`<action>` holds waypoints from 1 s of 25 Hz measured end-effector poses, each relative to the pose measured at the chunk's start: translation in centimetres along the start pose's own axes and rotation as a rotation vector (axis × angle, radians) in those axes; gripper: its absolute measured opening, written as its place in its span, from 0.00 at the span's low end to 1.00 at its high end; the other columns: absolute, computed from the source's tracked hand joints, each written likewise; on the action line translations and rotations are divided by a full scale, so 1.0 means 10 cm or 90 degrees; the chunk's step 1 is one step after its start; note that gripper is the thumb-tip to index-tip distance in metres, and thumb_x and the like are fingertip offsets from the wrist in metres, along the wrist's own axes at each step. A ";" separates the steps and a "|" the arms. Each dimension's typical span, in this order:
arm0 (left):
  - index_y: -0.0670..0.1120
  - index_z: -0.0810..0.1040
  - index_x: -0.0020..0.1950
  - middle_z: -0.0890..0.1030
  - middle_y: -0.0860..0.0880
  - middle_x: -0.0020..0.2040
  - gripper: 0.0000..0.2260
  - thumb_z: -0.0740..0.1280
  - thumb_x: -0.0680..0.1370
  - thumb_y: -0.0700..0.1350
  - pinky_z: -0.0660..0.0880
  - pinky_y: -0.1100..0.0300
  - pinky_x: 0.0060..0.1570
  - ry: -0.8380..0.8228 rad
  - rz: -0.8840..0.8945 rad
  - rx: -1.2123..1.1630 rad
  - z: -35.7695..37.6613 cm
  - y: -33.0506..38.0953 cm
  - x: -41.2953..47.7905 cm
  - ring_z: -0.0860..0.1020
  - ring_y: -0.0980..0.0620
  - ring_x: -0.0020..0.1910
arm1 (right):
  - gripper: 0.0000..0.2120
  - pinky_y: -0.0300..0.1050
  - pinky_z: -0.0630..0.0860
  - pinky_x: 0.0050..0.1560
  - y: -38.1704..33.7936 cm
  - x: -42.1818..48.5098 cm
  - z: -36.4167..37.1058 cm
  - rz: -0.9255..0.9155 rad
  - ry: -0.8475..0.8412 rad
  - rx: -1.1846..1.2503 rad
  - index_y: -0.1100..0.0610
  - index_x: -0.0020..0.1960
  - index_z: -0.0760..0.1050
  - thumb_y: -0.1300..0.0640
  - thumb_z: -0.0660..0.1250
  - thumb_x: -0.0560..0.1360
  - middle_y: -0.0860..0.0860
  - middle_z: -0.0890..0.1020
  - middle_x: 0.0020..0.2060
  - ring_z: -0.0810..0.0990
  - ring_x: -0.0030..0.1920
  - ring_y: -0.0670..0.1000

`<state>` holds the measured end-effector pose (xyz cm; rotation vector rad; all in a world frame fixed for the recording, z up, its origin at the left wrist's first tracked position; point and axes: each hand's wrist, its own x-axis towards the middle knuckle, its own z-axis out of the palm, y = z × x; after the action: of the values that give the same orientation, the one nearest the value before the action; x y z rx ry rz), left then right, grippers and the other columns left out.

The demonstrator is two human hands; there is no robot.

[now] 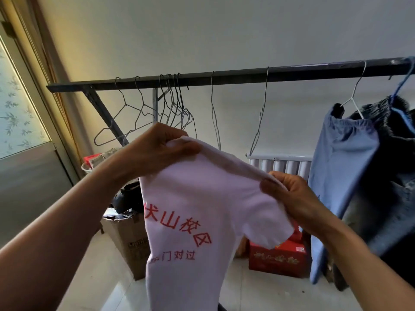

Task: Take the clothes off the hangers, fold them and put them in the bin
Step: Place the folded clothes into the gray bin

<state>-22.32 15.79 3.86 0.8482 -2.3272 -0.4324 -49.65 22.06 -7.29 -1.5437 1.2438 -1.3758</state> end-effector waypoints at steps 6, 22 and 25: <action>0.36 0.74 0.36 0.75 0.49 0.25 0.27 0.60 0.72 0.62 0.69 0.68 0.22 0.016 -0.063 -0.145 -0.07 0.11 -0.09 0.73 0.54 0.22 | 0.22 0.42 0.71 0.37 -0.15 0.22 -0.08 -0.022 0.005 0.051 0.65 0.37 0.79 0.44 0.65 0.71 0.55 0.80 0.32 0.75 0.34 0.51; 0.32 0.71 0.38 0.69 0.43 0.31 0.26 0.62 0.79 0.56 0.65 0.63 0.28 -0.018 -0.057 -0.132 0.13 0.22 0.08 0.66 0.48 0.29 | 0.18 0.39 0.81 0.37 -0.16 -0.23 0.76 -0.015 -0.152 -0.038 0.51 0.51 0.76 0.42 0.72 0.66 0.43 0.86 0.40 0.86 0.39 0.48; 0.33 0.77 0.44 0.74 0.42 0.34 0.23 0.64 0.78 0.55 0.67 0.60 0.32 -0.025 -0.085 -0.083 0.04 0.15 0.09 0.69 0.49 0.31 | 0.16 0.43 0.83 0.40 -0.19 -0.23 0.74 0.018 -0.150 -0.043 0.55 0.47 0.78 0.43 0.67 0.69 0.50 0.86 0.39 0.86 0.38 0.50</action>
<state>-23.82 16.27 4.67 0.9419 -2.2570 -0.6558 -41.91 24.14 -7.52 -1.6735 1.1712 -1.1079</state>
